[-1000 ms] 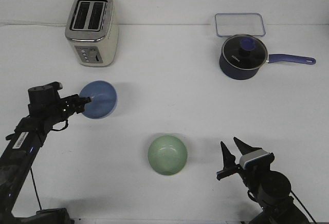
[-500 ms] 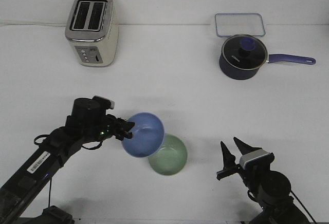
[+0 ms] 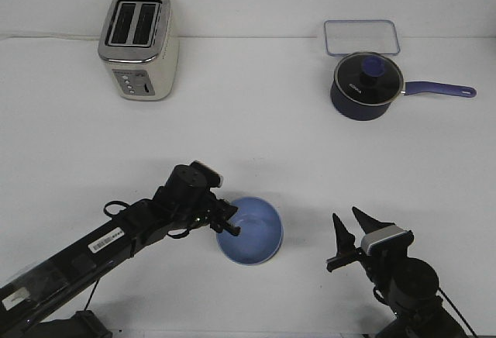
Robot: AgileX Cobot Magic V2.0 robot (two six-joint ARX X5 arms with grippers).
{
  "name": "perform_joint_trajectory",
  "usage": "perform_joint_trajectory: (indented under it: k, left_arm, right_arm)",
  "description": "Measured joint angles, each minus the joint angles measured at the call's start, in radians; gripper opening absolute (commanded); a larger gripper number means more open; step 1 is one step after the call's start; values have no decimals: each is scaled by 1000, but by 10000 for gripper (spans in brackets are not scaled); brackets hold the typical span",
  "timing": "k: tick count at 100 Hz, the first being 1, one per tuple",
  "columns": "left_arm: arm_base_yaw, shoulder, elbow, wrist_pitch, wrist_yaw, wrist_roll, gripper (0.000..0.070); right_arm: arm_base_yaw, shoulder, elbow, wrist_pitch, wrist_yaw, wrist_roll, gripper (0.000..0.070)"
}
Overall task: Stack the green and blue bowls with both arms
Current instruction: 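Lift the blue bowl and lower it into the green bowl, then open the left gripper and withdraw it from the stacked bowls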
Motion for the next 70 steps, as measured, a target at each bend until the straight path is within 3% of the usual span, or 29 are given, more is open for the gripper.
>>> perform_joint_trajectory:
  k: [10, 21, 25, 48, 70]
  left_arm:
    - [-4, 27, 0, 0, -1, 0, 41]
    - [-6, 40, 0, 9, 0, -1, 324]
    - [-7, 40, 0, 19, 1, -1, 384]
    - [18, -11, 7, 33, -16, 4, 386]
    - [130, -185, 38, 37, -211, 49, 369]
  right_arm:
    - [0, 0, 0, 0, 0, 0, 307]
    - [0, 0, 0, 0, 0, 0, 307]
    - [0, 0, 0, 0, 0, 0, 307]
    - [0, 0, 0, 0, 0, 0, 307]
    - [0, 0, 0, 0, 2, 0, 307]
